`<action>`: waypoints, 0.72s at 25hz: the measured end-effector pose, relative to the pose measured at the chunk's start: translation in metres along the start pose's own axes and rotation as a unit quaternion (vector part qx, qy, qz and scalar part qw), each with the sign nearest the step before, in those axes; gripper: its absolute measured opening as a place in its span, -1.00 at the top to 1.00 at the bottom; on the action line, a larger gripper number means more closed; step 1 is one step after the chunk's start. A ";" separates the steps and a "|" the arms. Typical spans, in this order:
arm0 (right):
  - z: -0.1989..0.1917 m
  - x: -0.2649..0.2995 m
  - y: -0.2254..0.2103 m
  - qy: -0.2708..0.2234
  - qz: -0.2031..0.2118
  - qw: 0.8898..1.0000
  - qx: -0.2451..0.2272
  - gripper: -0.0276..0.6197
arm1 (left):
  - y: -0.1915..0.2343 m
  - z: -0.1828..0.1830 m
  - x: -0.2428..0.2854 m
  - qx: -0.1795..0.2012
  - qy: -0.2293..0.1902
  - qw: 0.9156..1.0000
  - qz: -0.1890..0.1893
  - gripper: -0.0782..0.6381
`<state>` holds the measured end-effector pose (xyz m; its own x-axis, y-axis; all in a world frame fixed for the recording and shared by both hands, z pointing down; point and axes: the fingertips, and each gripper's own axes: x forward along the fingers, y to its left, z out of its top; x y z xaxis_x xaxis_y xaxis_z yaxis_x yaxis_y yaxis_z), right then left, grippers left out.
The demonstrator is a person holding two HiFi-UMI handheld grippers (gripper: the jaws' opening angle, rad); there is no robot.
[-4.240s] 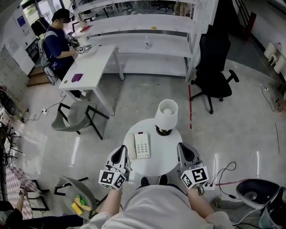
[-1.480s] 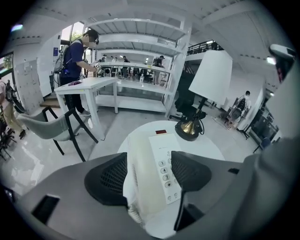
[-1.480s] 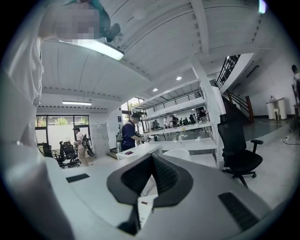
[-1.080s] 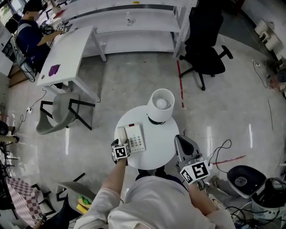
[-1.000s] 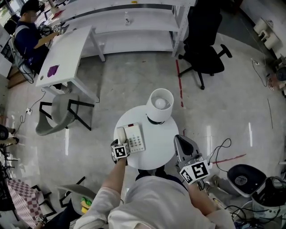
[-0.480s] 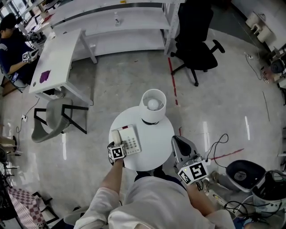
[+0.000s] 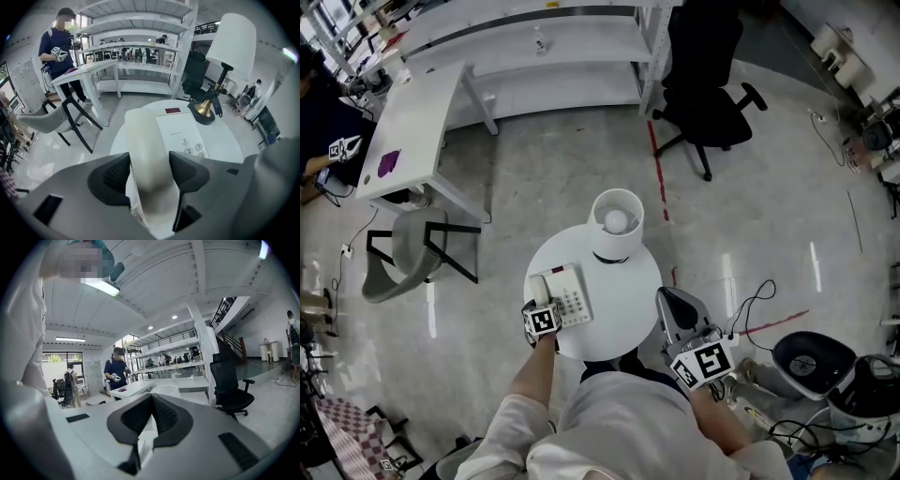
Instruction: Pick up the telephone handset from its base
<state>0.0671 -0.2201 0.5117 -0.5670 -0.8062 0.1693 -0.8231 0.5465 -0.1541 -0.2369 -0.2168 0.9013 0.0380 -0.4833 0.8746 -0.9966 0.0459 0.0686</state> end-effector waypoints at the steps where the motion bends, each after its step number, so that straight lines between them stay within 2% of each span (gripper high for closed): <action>1: 0.000 0.000 -0.001 0.000 0.000 1.000 0.000 0.89 | -0.001 0.002 0.000 0.000 0.001 1.000 0.001 0.03; 14: -0.003 -0.006 0.000 0.001 -0.004 1.000 0.001 0.89 | 0.001 0.002 -0.002 -0.017 0.012 1.000 0.016 0.07; 18: -0.001 -0.009 0.001 0.001 -0.004 1.000 -0.002 0.89 | 0.002 0.002 -0.002 -0.033 0.010 0.999 0.018 0.10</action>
<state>0.0708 -0.2121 0.5108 -0.5598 -0.8103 0.1734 -0.8282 0.5405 -0.1479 -0.2393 -0.2174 0.8989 0.0037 -0.4620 0.8869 -0.9904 0.1206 0.0670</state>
